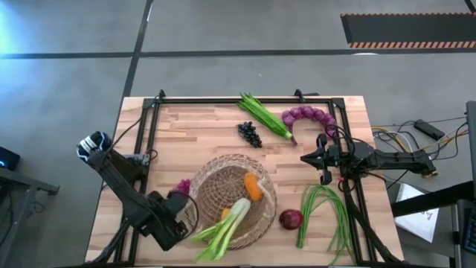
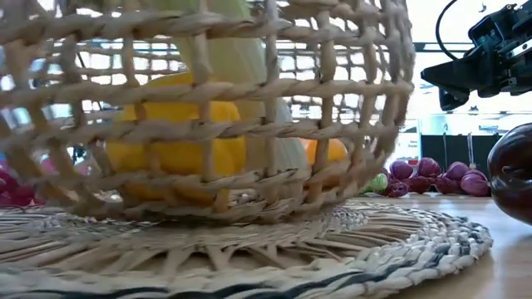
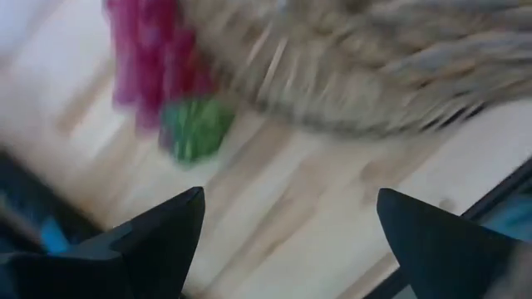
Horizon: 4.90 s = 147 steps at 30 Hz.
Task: Build produce basket
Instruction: Adjust the basket, then put the red grapes into the basket
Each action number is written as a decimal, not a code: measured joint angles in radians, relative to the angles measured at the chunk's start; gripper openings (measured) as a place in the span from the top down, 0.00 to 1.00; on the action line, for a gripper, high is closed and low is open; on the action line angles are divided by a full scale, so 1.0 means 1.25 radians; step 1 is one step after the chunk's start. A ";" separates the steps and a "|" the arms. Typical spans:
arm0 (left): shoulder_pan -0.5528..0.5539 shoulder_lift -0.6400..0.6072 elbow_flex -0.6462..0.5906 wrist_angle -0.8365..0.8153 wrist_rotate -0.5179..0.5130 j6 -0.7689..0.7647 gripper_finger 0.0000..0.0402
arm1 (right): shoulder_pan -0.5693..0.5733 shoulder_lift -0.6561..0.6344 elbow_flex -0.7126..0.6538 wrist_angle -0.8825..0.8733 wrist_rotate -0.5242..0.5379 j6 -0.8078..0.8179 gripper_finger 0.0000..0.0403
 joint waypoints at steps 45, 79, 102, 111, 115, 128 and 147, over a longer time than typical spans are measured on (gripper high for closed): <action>0.024 -0.099 -0.174 0.044 -0.201 -0.023 0.15 | 0.000 0.000 0.000 0.000 0.000 0.000 0.96; 0.114 0.009 -0.154 0.244 -0.017 0.407 0.15 | 0.000 -0.001 0.000 0.000 0.000 0.000 0.96; 0.129 0.239 -0.108 0.131 0.013 0.593 0.67 | 0.000 0.000 0.000 0.000 0.000 0.000 0.96; 0.151 0.237 -0.166 0.198 0.066 0.593 0.88 | 0.000 0.000 0.000 0.000 0.000 0.000 0.96; 0.155 0.223 -0.169 0.202 0.088 0.591 0.99 | 0.000 0.000 0.000 0.000 0.000 0.001 0.96; 0.159 -0.097 -0.108 -0.058 -0.046 0.420 1.00 | 0.000 0.000 0.000 0.000 0.000 0.002 0.96; 0.170 -0.257 0.162 0.345 -0.583 0.872 1.00 | 0.000 0.000 0.000 0.000 0.000 0.001 0.96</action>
